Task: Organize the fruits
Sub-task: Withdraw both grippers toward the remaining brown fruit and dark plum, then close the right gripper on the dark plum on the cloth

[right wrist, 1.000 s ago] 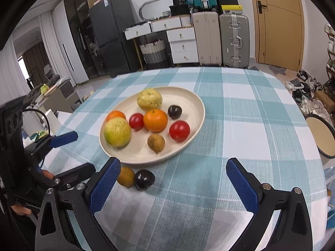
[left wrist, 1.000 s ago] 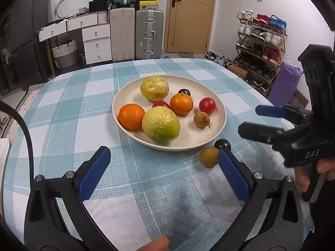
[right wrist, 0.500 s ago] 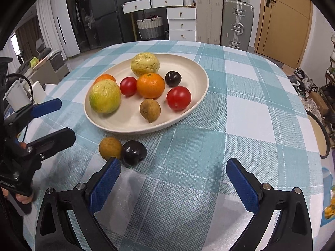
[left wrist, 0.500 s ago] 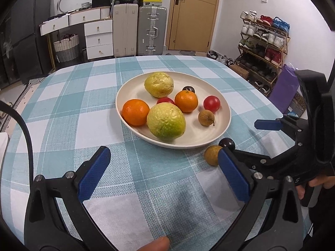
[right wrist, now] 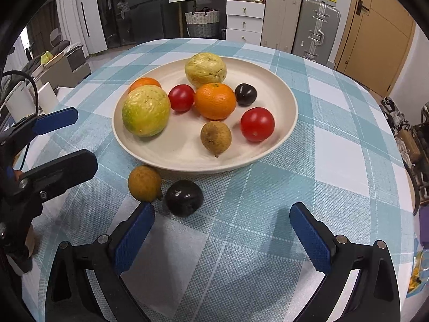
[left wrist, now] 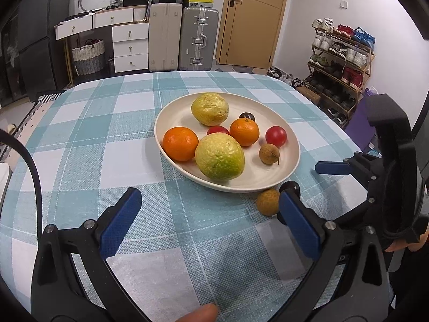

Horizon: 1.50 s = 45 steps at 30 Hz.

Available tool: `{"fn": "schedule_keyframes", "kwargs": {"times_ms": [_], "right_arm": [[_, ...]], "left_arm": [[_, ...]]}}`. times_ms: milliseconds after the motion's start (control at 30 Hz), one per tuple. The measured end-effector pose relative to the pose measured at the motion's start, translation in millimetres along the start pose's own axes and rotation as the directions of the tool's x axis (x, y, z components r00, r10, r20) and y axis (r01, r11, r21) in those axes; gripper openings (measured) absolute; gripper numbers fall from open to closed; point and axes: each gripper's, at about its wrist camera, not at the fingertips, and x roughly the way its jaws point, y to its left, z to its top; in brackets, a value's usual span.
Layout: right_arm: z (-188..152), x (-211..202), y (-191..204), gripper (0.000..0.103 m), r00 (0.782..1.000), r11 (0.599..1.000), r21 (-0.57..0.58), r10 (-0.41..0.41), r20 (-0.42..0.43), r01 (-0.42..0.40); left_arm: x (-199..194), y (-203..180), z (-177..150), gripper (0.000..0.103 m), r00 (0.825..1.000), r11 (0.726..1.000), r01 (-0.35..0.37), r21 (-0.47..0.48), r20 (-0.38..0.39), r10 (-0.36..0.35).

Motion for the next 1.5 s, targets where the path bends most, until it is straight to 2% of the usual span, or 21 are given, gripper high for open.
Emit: {"fn": "schedule_keyframes", "kwargs": {"times_ms": [100,300,433,667,800,933,1200,1500], "right_arm": [[-1,-2,0,0.103,1.000,1.000,-0.011,-0.021,0.008,0.021],[-1,-8,-9,0.100,1.000,1.000,0.025,-0.011,0.029,0.010],[1,-10,-9,0.081,0.999,0.999,0.031,0.030,0.037,-0.031],[4,-11,0,0.063,0.997,0.998,0.008,0.064,0.048,-0.064],[4,-10,5,0.058,0.995,0.996,-0.002,0.085,0.047,-0.085],[3,-10,7,0.045,0.993,0.994,-0.010,0.107,0.045,-0.107],[2,-13,7,0.029,0.988,0.989,-0.003,0.148,0.045,-0.148],[-8,-29,2,0.027,0.982,0.986,0.032,0.162,0.100,-0.166]], "left_arm": [[0,0,0,0.102,1.000,1.000,-0.001,-0.002,-0.002,0.001],[-1,-1,0,0.102,1.000,1.000,0.000,0.000,-0.002,0.000],[-1,0,-1,0.102,1.000,1.000,0.001,-0.001,-0.003,-0.001],[0,2,-1,0.102,1.000,1.000,0.006,-0.014,-0.008,-0.006],[-1,2,-1,0.102,1.000,1.000,0.009,-0.010,-0.003,-0.009],[1,2,-1,0.102,1.000,1.000,0.005,-0.009,-0.008,-0.005],[1,0,-1,0.102,1.000,1.000,0.012,-0.005,-0.005,-0.012],[3,-1,-2,0.102,1.000,1.000,0.014,-0.004,-0.007,-0.014]]}}
